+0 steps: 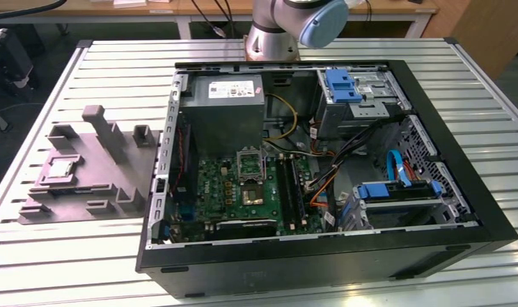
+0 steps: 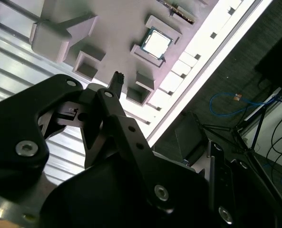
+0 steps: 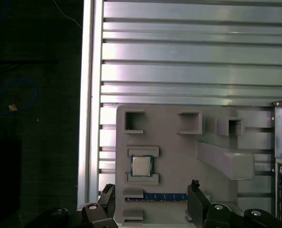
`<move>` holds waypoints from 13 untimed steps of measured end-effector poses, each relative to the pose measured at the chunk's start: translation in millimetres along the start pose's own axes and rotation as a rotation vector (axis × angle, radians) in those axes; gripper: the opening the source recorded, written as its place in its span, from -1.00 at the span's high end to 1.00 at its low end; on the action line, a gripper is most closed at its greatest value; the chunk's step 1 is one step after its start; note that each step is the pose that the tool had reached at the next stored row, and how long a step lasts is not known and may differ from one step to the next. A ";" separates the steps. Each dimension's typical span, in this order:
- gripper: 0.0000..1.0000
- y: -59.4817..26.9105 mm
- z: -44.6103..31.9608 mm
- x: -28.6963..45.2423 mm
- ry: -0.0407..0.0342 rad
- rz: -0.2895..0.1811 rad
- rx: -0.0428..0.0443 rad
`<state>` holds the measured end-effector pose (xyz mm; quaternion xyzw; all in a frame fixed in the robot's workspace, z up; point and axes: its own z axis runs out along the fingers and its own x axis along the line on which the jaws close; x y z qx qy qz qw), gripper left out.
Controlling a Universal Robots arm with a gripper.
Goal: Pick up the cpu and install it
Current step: 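Pick up the cpu and move it towards the insertion slot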
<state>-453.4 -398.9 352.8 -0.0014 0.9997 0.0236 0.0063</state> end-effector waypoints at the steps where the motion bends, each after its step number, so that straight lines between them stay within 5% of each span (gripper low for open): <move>1: -0.41 -0.1 0.9 0.0 -0.0003 0.000 -0.0002; 12: -0.41 -0.3 5.8 0.1 0.0002 0.000 0.0001; 13: -0.41 -0.6 11.7 0.2 0.0002 0.000 0.0001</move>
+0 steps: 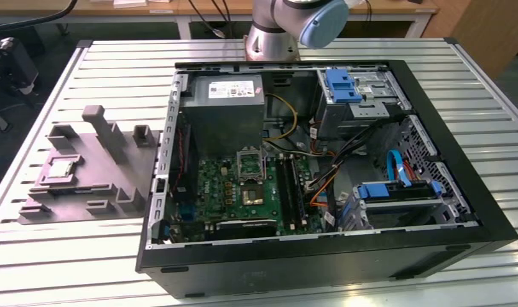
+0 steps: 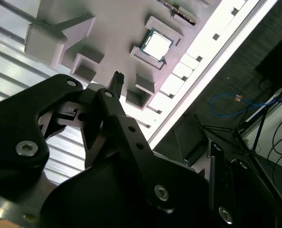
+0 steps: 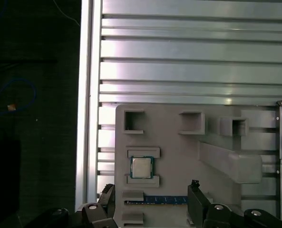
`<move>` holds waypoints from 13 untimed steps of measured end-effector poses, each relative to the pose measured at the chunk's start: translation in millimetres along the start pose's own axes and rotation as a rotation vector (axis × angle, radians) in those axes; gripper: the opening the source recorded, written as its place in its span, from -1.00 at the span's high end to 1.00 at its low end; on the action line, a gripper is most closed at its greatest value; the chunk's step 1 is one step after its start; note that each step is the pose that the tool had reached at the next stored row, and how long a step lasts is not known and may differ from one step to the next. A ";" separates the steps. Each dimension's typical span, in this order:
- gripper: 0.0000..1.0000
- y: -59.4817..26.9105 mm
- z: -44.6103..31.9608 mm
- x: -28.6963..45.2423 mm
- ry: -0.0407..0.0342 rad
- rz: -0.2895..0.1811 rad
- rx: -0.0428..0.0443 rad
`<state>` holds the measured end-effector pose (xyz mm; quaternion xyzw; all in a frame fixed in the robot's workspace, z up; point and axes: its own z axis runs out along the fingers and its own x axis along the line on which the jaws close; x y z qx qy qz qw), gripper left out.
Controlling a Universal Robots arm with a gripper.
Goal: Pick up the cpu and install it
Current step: 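Pick up the cpu and move it towards the insertion slot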
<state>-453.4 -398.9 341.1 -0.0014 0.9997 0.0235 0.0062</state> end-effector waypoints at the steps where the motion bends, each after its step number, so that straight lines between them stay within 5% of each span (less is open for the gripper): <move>1: -0.41 0.0 0.1 0.0 0.0001 0.000 0.0000; 13: -0.41 -0.1 2.3 0.0 0.0001 0.000 0.0001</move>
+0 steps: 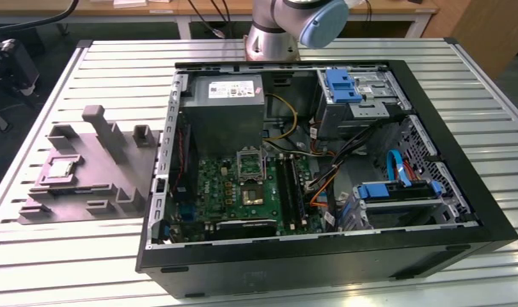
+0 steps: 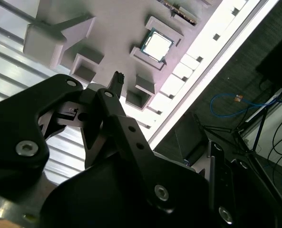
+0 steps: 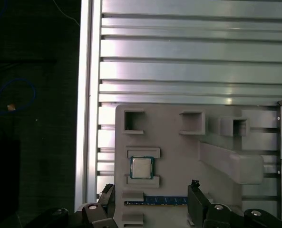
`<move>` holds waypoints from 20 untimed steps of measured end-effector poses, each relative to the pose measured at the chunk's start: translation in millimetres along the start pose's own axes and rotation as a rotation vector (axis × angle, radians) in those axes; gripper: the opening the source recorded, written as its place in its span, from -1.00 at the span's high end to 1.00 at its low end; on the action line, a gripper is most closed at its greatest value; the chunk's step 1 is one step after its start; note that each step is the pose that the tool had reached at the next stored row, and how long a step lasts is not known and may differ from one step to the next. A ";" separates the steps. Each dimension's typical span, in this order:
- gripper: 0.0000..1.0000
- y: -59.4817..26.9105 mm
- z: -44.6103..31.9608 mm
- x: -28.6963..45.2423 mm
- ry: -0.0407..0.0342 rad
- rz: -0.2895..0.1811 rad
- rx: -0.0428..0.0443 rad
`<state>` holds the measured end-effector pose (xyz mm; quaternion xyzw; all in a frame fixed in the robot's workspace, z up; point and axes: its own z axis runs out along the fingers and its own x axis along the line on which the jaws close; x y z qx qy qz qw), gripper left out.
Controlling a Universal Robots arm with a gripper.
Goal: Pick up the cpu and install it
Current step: 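Pick up the cpu and move it towards the insertion slot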
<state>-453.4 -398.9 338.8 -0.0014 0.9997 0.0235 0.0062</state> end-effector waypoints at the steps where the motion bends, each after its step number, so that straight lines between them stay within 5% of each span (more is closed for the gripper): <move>1: -0.41 0.0 0.5 0.0 0.0000 0.000 -0.0001; 20: -0.41 -0.3 6.3 0.1 0.0000 0.000 0.0000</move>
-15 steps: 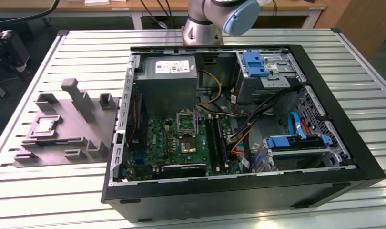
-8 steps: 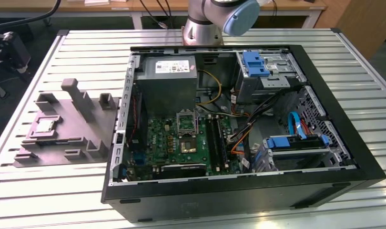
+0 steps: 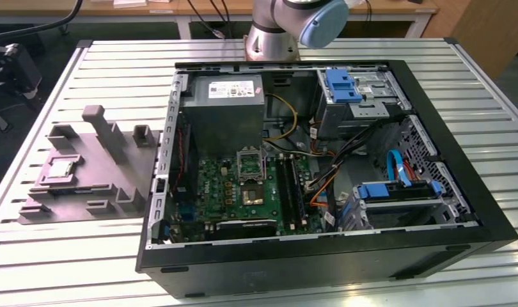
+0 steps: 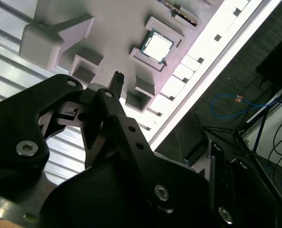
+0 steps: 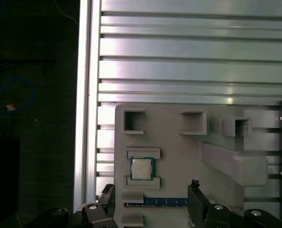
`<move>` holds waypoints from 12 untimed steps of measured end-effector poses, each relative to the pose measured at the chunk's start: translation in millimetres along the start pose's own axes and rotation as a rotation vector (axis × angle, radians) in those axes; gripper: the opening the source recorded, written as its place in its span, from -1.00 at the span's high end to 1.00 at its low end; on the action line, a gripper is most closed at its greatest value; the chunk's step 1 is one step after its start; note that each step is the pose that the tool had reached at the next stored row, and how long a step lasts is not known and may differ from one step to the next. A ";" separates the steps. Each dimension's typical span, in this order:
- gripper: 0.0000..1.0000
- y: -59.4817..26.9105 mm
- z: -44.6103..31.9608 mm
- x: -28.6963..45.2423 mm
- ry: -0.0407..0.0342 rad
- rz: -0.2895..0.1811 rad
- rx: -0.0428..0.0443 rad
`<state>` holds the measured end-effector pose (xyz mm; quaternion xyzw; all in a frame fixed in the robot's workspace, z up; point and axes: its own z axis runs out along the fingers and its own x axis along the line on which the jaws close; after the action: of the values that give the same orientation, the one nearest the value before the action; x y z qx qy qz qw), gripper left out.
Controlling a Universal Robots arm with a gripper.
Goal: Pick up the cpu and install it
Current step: 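Pick up the cpu and move it towards the insertion slot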
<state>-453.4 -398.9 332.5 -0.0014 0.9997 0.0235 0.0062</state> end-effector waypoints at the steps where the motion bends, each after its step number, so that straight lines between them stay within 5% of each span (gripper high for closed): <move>1: -0.41 0.0 0.2 0.0 0.0000 0.000 -0.0001; 12: -0.41 -0.3 6.3 0.1 0.0000 0.000 0.0000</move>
<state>-453.4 -398.9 326.2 -0.0014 0.9997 0.0235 0.0062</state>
